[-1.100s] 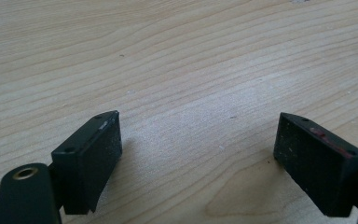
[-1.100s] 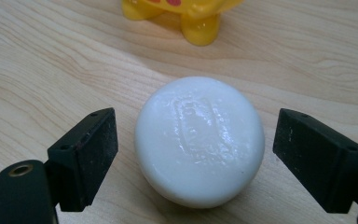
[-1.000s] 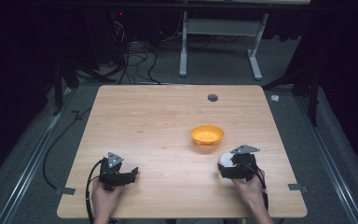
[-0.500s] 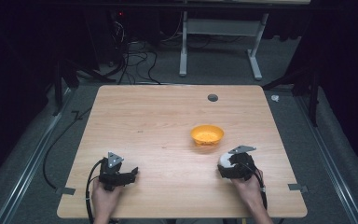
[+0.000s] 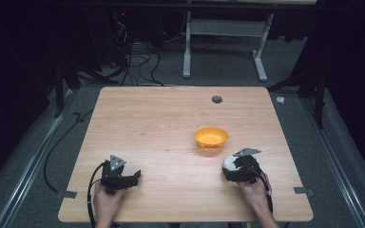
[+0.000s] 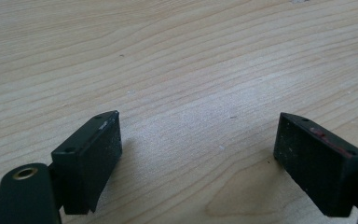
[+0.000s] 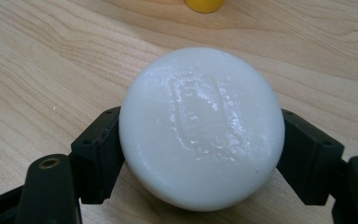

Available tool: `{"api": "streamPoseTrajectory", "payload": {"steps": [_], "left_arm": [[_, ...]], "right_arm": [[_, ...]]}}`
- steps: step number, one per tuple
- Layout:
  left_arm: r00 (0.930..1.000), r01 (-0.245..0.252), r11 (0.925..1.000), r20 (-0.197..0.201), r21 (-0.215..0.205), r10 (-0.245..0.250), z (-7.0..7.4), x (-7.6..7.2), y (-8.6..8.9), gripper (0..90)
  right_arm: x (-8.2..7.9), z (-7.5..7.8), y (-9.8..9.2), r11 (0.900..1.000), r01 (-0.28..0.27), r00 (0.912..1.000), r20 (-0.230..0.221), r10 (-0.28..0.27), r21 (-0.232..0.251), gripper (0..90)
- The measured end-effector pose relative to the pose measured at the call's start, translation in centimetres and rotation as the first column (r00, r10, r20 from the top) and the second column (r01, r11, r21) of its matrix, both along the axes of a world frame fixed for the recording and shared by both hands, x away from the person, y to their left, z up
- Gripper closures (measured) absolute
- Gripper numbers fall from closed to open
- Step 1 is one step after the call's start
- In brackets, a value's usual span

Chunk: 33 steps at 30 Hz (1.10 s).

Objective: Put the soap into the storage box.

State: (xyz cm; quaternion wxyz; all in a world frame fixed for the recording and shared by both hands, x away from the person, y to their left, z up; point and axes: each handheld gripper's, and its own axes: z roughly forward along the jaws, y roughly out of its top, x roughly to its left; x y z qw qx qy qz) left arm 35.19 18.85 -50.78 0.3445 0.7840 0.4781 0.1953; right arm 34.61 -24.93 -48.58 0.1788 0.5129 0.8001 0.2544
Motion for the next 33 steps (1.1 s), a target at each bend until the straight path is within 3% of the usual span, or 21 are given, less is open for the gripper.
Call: {"api": "streamPoseTrajectory", "payload": {"steps": [11,20,33], "left_arm": [[1.0000,0.000,1.0000,0.000,-0.001,0.000,0.0,0.0,0.0,15.6],[1.0000,0.000,1.0000,0.000,0.000,0.000,0.0,0.0,0.0,15.6],[1.0000,0.000,1.0000,0.000,-0.001,0.000,0.0,0.0,0.0,15.6]], "right_arm": [[-0.3,1.1,-0.2,1.000,0.001,0.9994,0.034,-0.002,0.012,24.9],[-0.1,2.9,0.3,0.999,-0.032,0.9975,0.064,0.031,0.019,24.9],[0.9,4.7,0.7,0.997,-0.058,0.9968,0.058,0.055,0.054,25.0]]}}
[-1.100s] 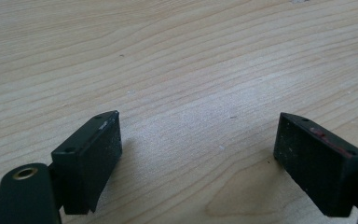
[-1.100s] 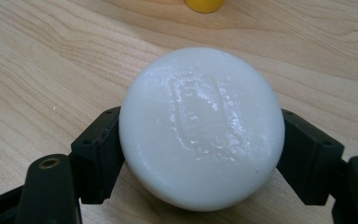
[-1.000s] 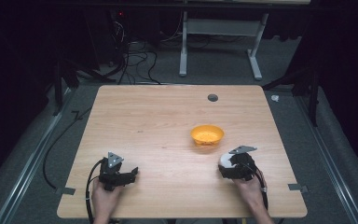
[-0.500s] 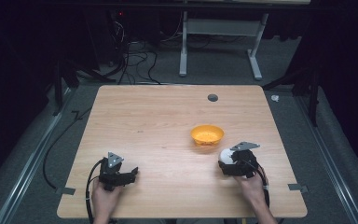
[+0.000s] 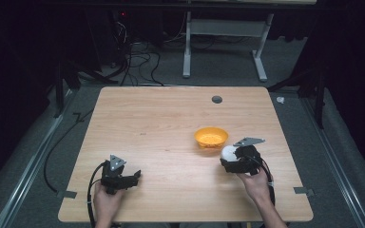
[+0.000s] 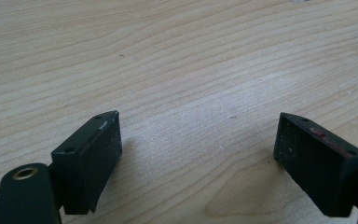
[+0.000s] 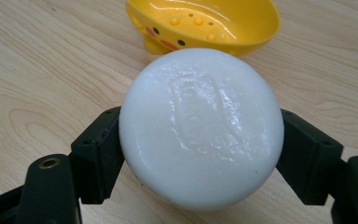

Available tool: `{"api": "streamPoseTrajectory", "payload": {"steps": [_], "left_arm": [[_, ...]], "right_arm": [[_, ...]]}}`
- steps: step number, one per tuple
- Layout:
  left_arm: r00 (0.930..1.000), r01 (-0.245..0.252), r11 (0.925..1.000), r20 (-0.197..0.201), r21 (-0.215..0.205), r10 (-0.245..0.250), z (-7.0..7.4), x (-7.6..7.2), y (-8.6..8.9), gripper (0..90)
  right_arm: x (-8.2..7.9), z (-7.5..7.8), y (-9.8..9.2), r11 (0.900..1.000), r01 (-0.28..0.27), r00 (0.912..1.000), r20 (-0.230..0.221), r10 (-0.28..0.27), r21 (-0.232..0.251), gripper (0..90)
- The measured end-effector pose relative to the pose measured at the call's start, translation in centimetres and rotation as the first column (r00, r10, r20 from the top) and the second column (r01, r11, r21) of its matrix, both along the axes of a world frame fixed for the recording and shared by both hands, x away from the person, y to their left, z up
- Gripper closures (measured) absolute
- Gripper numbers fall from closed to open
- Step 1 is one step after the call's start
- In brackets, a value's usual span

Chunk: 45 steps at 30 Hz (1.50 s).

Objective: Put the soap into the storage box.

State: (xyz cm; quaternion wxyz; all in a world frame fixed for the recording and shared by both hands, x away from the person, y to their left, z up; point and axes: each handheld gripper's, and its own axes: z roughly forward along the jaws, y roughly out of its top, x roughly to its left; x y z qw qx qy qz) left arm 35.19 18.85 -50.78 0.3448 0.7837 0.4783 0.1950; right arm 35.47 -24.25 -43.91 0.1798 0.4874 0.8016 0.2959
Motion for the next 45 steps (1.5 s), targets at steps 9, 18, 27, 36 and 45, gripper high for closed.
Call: {"api": "streamPoseTrajectory", "payload": {"steps": [9,18,27,36,45], "left_arm": [[1.0000,0.000,1.0000,0.000,0.000,0.000,0.0,0.0,0.0,15.6],[1.0000,0.000,1.0000,0.000,0.000,0.000,0.0,0.0,0.0,15.6],[1.0000,0.000,1.0000,0.000,0.000,0.000,0.0,0.0,0.0,15.6],[1.0000,0.000,1.0000,0.000,0.001,0.000,0.0,0.0,0.0,15.6],[1.0000,0.000,1.0000,0.000,0.001,0.000,0.0,0.0,0.0,15.6]], "right_arm": [[0.7,1.1,0.1,1.000,-0.003,0.9999,0.010,0.003,0.024,25.0],[1.8,2.3,1.0,0.999,-0.027,0.9994,0.024,0.026,0.030,25.1],[3.0,3.5,1.9,0.998,-0.050,0.9983,0.030,0.049,0.025,25.1],[4.3,4.4,2.4,0.997,-0.055,0.9976,0.045,0.053,0.047,25.1],[5.3,4.7,2.4,0.996,-0.051,0.9980,0.042,0.049,0.069,25.1]]}}
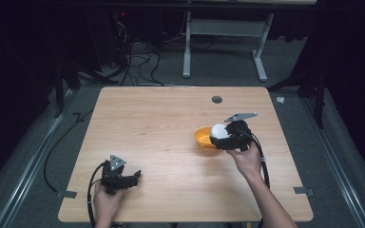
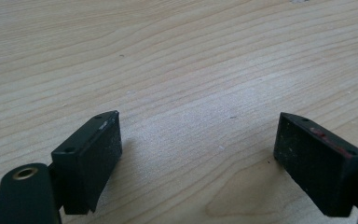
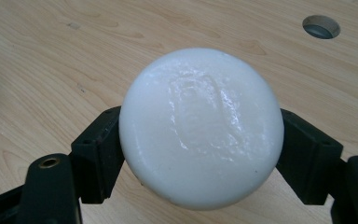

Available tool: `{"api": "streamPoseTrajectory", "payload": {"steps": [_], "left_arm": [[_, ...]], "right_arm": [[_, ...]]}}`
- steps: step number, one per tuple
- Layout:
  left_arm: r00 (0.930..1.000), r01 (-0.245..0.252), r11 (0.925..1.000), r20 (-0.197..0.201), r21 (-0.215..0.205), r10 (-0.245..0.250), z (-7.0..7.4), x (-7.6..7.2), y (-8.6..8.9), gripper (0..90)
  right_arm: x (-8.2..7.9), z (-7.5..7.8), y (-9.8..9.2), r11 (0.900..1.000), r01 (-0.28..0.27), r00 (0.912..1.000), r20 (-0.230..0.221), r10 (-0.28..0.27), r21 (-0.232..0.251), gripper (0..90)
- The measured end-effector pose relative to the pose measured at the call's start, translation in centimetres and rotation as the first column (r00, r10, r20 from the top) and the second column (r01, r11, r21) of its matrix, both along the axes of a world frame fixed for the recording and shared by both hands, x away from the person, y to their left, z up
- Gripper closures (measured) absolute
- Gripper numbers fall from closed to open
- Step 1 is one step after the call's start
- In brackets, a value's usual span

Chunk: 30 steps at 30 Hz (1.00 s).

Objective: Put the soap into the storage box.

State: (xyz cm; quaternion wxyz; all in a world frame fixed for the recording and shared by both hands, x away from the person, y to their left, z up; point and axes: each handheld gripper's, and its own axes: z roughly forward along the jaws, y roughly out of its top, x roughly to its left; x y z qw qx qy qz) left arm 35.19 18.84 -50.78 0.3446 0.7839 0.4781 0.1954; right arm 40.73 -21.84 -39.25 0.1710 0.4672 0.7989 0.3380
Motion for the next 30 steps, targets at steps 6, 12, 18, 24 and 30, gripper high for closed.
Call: {"api": "streamPoseTrajectory", "payload": {"steps": [6,12,18,24,30], "left_arm": [[1.0000,0.000,1.0000,0.000,0.000,0.000,0.0,0.0,0.0,15.6],[1.0000,0.000,1.0000,0.000,0.000,0.000,0.0,0.0,0.0,15.6],[1.0000,0.000,1.0000,0.001,-0.001,0.000,0.0,0.0,0.0,15.6],[1.0000,0.000,1.0000,0.001,-0.001,0.000,0.0,0.0,0.0,15.6],[1.0000,0.000,1.0000,0.001,-0.001,0.000,0.0,0.0,0.0,15.6]], "right_arm": [[0.6,0.2,0.0,1.000,0.008,1.0000,-0.001,-0.008,0.012,25.1],[1.3,0.0,0.3,1.000,0.010,0.9998,-0.017,-0.010,0.007,25.1],[2.1,-0.4,0.8,1.000,0.020,0.9993,-0.033,-0.020,0.005,25.1],[2.8,-0.8,1.3,1.000,0.018,0.9984,-0.054,-0.019,-0.007,25.1],[3.5,-1.2,1.7,1.000,0.025,0.9975,-0.066,-0.026,-0.014,25.1]]}}
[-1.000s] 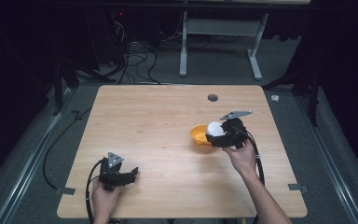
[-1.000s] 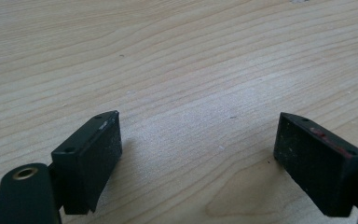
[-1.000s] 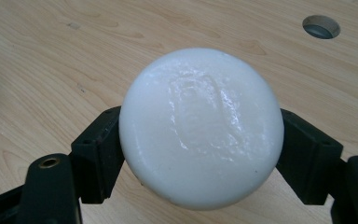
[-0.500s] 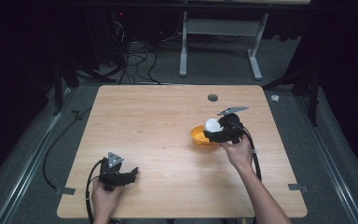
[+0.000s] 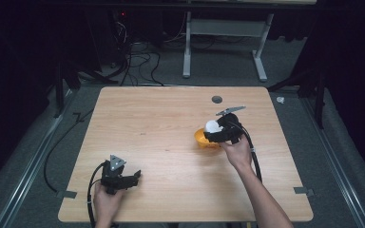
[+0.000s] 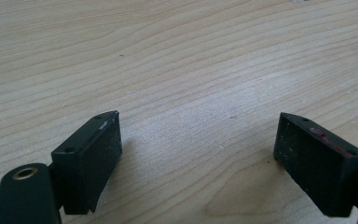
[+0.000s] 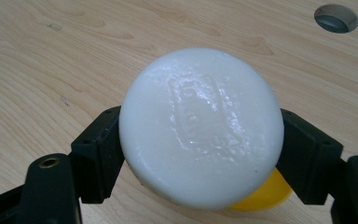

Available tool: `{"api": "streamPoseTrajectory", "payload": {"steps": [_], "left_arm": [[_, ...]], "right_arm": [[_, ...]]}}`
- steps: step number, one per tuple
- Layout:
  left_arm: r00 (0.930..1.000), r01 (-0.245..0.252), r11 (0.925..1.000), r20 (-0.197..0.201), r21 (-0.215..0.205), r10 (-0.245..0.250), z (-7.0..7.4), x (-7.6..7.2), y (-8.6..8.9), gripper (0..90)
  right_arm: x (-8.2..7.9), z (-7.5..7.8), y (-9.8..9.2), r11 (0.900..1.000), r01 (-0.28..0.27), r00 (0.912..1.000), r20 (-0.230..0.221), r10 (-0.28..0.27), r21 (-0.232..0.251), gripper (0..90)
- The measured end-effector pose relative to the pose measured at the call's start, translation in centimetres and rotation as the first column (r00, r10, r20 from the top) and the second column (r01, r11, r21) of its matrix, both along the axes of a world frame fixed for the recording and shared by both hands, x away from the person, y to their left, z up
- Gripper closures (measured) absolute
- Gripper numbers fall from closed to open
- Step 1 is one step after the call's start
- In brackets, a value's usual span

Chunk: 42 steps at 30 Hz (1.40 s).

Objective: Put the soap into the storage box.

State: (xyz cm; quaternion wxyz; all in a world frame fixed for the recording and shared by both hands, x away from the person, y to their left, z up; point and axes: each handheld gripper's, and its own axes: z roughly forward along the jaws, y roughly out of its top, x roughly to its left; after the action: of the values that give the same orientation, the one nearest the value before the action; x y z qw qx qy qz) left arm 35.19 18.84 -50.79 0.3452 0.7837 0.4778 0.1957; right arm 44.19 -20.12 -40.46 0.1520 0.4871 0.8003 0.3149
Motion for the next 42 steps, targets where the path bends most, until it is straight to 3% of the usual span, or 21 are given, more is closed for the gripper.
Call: {"api": "streamPoseTrajectory", "payload": {"steps": [28,42], "left_arm": [[1.0000,0.000,1.0000,-0.001,0.001,0.000,0.0,0.0,0.0,15.6],[1.0000,0.001,1.0000,0.000,0.000,-0.001,0.0,0.0,0.0,15.6]], "right_arm": [[1.5,-3.1,0.6,0.997,0.050,0.9963,-0.067,-0.054,-0.060,25.0],[1.5,-3.1,0.6,0.995,0.077,0.9937,-0.076,-0.082,-0.066,25.0]]}}
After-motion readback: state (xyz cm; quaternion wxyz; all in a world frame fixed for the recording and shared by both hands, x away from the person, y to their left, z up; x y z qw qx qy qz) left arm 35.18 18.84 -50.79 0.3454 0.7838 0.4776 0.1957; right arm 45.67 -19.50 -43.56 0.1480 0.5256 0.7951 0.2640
